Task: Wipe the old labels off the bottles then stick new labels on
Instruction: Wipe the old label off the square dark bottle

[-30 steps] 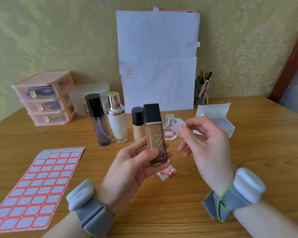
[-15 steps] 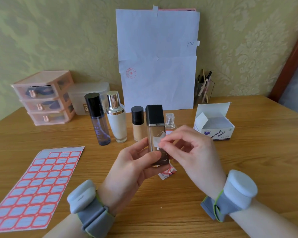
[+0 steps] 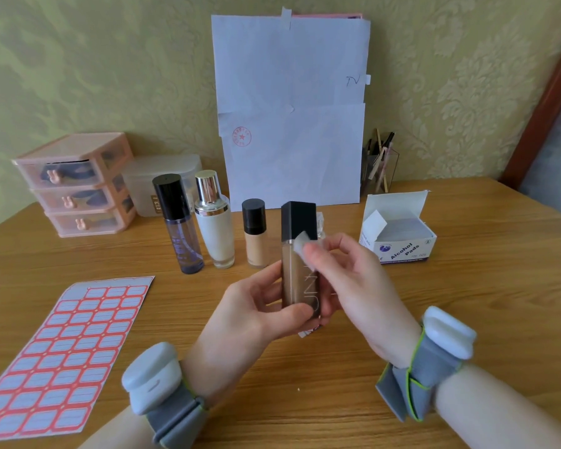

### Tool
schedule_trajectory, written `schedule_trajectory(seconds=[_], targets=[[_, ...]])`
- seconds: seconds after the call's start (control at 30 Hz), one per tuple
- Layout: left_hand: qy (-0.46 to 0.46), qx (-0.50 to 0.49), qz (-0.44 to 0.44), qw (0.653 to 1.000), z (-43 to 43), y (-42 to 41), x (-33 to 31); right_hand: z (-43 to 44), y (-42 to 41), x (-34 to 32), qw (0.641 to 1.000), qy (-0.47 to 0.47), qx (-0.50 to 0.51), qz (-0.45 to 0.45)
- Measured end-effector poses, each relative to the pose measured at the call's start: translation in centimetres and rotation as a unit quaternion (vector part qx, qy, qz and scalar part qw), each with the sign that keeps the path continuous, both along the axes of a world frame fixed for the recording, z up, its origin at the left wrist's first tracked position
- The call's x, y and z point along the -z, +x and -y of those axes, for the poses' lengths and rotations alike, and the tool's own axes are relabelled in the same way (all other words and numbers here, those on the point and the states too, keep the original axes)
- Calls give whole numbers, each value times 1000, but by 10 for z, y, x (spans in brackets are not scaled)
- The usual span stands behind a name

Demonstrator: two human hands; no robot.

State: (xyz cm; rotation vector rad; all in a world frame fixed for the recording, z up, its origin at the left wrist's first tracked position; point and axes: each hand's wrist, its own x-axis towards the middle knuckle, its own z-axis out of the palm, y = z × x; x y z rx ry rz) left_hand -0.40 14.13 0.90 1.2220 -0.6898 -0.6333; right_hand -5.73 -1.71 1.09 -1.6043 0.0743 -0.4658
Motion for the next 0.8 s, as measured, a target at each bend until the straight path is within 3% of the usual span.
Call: schedule_trajectory(seconds=[0.17,0.33,0.47,0.63,0.8], targets=[[-14,-13,-35,999,-1,2,1,4,-2,-2,998,-13,-54,-11],[9,-1,-15,1000,1,1,1,-1,0,0,999,-32,-7,3],[-16,-7,-41,999,-1,2,-1,4,-2,-2,998,-17,-63,-12],[3,4,-18,1000,0,1,0,1,-1,0,999,-26,-29,-9],[-4,2,-29,1000,-1,4,0,4,-2,-2,997,-38,-59,-31]])
